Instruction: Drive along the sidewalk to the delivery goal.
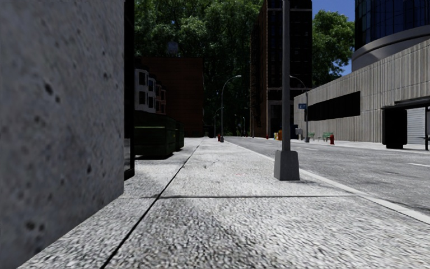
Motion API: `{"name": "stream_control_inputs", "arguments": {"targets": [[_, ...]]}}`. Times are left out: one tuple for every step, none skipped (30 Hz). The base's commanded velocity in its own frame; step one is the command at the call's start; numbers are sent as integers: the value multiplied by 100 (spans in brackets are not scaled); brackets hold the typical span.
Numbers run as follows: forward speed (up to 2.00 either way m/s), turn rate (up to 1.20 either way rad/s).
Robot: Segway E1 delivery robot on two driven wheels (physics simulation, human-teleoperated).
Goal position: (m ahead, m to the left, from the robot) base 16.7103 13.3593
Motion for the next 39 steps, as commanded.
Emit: {"name": "stream_control_inputs", "arguments": {"targets": [[200,0],[200,0],[200,0],[200,0],[200,0],[200,0],[200,0],[200,0],[200,0],[200,0],[200,0],[200,0],[200,0],[200,0],[200,0],[200,0],[200,0],[200,0],[200,0],[200,0],[200,0],[200,0],[200,0],[200,0],[200,0],[200,0],[200,0],[200,0],[200,0],[200,0],[200,0],[200,0],[200,0],[200,0],[200,0],[200,0],[200,0],[200,0],[200,0]]}}
